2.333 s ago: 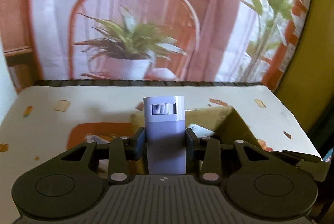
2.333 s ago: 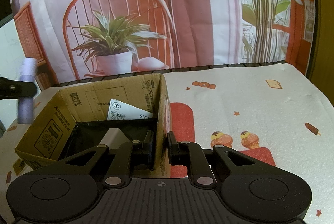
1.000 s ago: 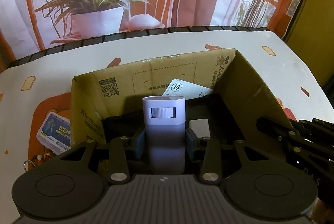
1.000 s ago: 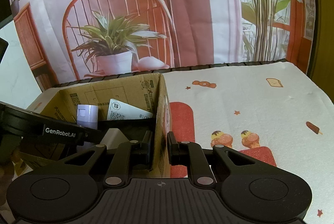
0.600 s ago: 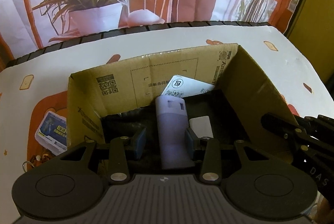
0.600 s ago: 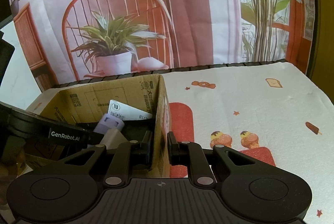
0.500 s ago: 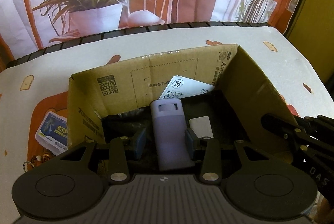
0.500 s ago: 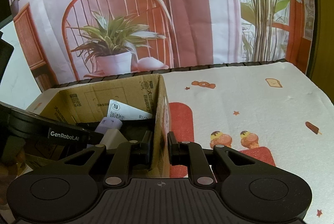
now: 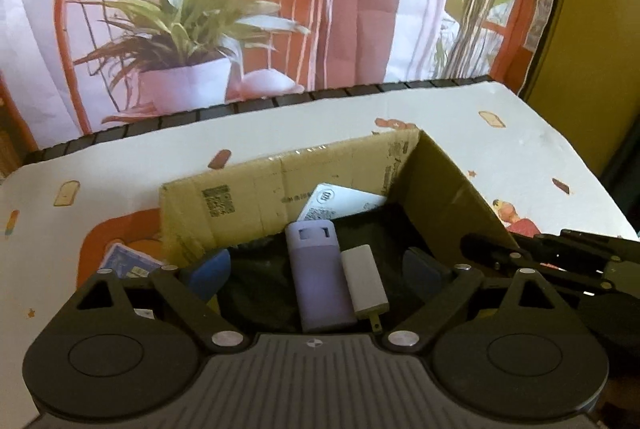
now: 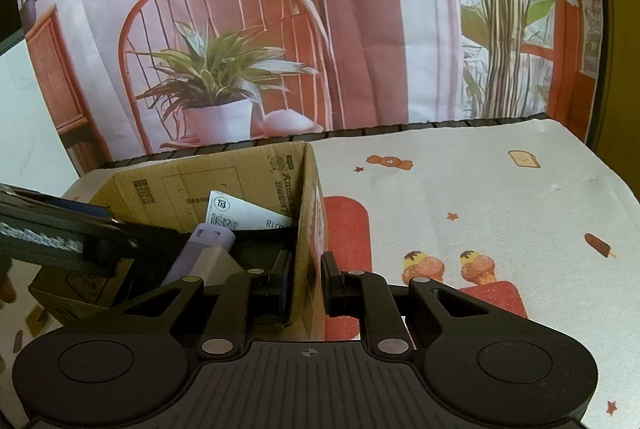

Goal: Organize rigid objects
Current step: 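Move the left tool back to the orange lighter on the table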

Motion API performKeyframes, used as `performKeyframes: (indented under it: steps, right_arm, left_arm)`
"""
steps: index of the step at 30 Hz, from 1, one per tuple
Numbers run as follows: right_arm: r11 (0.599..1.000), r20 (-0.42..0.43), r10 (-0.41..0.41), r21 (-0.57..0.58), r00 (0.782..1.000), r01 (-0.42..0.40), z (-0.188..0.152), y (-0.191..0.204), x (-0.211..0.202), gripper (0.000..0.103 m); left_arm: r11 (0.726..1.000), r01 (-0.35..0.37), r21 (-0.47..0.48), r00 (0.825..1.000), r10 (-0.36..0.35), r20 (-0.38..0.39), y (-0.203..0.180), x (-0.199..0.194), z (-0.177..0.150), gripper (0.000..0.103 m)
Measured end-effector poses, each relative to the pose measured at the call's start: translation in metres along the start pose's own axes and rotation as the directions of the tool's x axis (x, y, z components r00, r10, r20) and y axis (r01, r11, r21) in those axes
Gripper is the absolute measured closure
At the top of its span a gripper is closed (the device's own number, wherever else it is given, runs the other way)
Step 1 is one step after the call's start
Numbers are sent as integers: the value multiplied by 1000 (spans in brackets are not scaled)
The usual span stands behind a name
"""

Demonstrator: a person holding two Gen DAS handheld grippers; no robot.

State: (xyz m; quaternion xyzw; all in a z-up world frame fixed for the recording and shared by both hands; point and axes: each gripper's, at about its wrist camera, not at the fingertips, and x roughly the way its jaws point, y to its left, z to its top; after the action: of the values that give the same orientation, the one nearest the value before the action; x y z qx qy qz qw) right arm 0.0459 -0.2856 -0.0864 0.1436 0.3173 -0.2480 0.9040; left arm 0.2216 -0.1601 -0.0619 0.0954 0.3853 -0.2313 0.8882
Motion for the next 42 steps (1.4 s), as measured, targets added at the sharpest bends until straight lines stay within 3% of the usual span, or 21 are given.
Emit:
performKeyframes:
  steps: [7, 13, 21, 27, 30, 33, 36, 42]
  right_arm:
    - [1000, 0, 1, 2, 1000, -1, 0, 0, 0, 89]
    - [1000, 0, 1, 1, 1000, -1, 0, 0, 0, 89]
    - [1000, 0, 0, 1, 1000, 0, 0, -1, 0, 89]
    - [1000, 0, 2, 2, 1000, -2, 1, -2, 0, 89]
    - [1000, 0, 1, 2, 1000, -1, 0, -1, 0, 89]
    - [1000, -1, 1, 2, 1000, -1, 1, -2, 0, 89]
    - [1000, 0, 1, 2, 1000, -1, 1, -2, 0, 89]
    - [1000, 0, 2, 3, 1000, -2, 1, -2, 1, 89]
  left_arm:
    - [998, -41, -54, 998, 44, 55, 20, -26, -7, 5]
    - [977, -143, -158, 985, 155, 71, 52, -48, -22, 4]
    - [904, -322, -280, 934, 352, 63, 98, -71, -48, 0]
    - [839, -397, -373, 911, 411, -44, 134, -71, -67, 0]
    - [828, -426, -364, 898, 435, -61, 142, -69, -76, 0]
    - [834, -420, -357, 900, 434, -45, 146, -71, -85, 0]
    - [841, -389, -375, 912, 410, -27, 149, -72, -91, 0]
    - [832, -393, -392, 914, 401, -65, 149, -59, -99, 0]
